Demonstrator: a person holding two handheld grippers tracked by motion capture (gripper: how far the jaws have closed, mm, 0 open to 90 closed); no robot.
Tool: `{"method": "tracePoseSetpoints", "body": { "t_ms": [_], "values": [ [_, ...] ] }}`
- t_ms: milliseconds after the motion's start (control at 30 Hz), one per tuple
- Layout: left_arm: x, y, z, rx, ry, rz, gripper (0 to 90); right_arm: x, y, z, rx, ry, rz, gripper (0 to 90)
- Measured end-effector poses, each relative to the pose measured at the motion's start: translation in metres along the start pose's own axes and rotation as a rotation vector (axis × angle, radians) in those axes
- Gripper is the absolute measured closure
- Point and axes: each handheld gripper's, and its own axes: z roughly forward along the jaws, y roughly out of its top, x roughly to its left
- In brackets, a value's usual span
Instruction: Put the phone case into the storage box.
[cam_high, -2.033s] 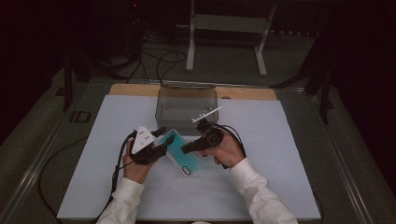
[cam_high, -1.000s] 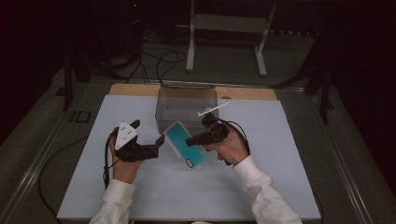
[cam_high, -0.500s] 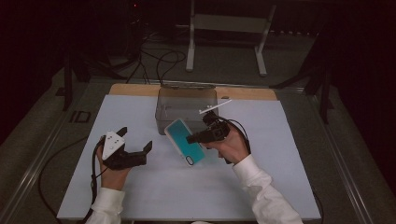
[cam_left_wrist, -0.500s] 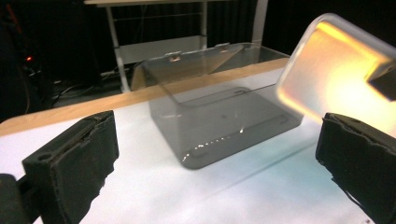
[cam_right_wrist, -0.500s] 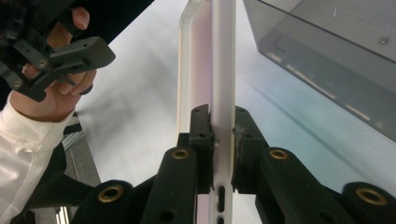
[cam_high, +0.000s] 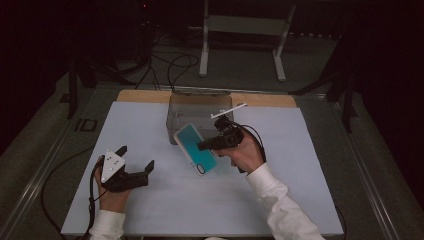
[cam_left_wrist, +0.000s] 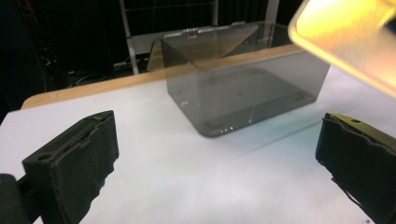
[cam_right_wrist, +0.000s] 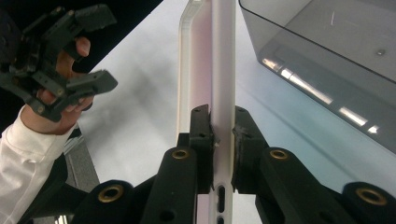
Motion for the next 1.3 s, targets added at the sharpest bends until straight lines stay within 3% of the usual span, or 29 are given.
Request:
{"method": "tracePoseSetpoints", "body": {
  "t_ms": [200, 567, 967, 1300],
  "values": [
    [0.004, -0.009, -0.008, 0.004, 0.027, -0.009, 0.3, 0.0, 0.004, 0.0, -0.015, -0.013, 0.016, 81.7],
    [0.008, -0.013, -0.01, -0.008, 0.067, -0.002, 0.4, -0.006, 0.015, -0.001, -0.043, -0.047, 0.056, 81.7],
    [0.006, -0.015, -0.009, -0.011, 0.077, -0.007, 0.4, -0.014, 0.021, -0.001, -0.071, -0.072, 0.11, 81.7],
    [0.005, -0.016, -0.007, -0.006, 0.076, -0.005, 0.4, -0.015, 0.033, -0.005, -0.095, -0.096, 0.115, 81.7]
  ]
}}
